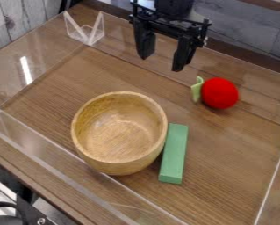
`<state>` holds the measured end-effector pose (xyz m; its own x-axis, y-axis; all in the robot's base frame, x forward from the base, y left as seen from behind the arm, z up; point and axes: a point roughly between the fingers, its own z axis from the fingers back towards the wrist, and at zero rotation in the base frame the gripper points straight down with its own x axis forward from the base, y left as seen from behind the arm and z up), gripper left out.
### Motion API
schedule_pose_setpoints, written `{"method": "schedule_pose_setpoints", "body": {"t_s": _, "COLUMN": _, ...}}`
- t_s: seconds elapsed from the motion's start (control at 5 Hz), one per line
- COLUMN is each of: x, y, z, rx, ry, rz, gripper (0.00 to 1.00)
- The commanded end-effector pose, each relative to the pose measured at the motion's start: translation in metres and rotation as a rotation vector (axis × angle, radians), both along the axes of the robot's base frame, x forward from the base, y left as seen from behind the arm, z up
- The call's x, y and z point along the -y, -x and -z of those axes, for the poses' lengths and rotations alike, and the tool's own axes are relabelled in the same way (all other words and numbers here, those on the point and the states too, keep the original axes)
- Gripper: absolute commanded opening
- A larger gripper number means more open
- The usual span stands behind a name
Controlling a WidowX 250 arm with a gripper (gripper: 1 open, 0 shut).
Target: Move the red fruit to the left
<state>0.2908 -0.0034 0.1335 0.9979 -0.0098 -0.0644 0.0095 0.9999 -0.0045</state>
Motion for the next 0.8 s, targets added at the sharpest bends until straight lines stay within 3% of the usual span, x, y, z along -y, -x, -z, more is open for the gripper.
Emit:
{"method": "schedule_pose_setpoints", "body": {"t_s": 0.0, "x": 0.013, "y": 0.004, "z": 0.002, "rx": -0.017, "ry": 0.008, "rz": 0.009, "gripper": 1.0}}
{"method": "schedule_pose_setpoints", "body": {"t_s": 0.2, "x": 0.023, "y": -0.002, "z": 0.013, "rx": -0.033, "ry": 0.015, "rz": 0.084, "gripper": 1.0}}
{"method": "schedule_pose_setpoints", "body": {"t_s": 0.6, "x": 0.067, "y": -0.052, "z": 0.032, "rx": 0.011, "ry": 0.027, "rz": 0.19, "gripper": 1.0}}
